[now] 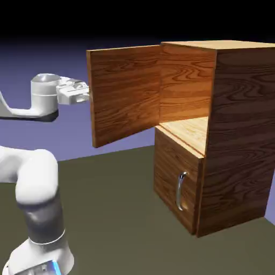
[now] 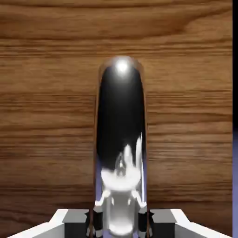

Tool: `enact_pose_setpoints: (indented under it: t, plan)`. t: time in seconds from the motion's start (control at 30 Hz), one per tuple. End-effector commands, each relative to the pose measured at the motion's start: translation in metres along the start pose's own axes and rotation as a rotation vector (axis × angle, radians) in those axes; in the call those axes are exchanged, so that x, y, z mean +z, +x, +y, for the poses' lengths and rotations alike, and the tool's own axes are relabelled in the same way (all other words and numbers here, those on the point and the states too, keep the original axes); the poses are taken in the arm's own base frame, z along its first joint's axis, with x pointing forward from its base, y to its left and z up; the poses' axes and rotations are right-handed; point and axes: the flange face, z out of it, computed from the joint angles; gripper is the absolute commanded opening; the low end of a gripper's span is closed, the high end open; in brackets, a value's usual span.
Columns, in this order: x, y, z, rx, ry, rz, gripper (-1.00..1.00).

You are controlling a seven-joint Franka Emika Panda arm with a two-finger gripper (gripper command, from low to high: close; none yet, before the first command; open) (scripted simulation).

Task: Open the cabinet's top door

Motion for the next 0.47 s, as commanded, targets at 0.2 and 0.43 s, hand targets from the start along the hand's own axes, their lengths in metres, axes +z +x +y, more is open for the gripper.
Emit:
enact_pose_setpoints:
  t: [0.2, 0.43]
  plan:
    - [-0.046, -0.021, -0.021, 0.0, -0.126, 0.126, -1.0]
    - [-0.072, -0.038, -0.038, 0.0, -0.208, 0.208, 1.0]
